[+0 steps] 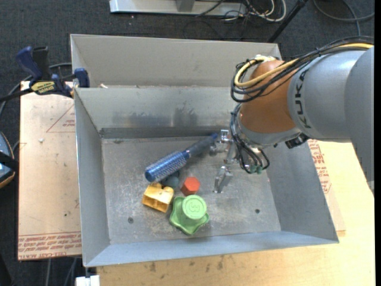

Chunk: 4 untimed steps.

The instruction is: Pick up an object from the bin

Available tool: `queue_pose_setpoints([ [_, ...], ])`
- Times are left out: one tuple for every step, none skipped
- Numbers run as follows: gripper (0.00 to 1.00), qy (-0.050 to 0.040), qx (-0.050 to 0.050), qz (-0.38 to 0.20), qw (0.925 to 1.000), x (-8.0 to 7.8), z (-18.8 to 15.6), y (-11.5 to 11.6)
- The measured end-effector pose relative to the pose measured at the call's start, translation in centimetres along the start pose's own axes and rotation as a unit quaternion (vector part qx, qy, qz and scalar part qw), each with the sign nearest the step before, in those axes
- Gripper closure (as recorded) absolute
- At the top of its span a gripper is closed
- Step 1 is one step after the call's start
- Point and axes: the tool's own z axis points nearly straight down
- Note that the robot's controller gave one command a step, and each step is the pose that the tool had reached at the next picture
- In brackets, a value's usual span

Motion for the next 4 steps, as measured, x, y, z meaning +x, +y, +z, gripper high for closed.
queue_pose_setpoints([
  [0.0, 0.0194, 0.006, -0.051, 0.9985, -4.9, 4.4, 7.9],
  [0.0, 0.0025, 0.002, -0.122, 0.9925, -3.4, 4.1, 15.1],
  [1.0, 0.0019, 0.0, -0.121, 0.9926, -3.5, 3.9, 15.2],
  [1.0, -0.0008, 0.0, -0.117, 0.9931, -5.3, -11.5, 15.4],
])
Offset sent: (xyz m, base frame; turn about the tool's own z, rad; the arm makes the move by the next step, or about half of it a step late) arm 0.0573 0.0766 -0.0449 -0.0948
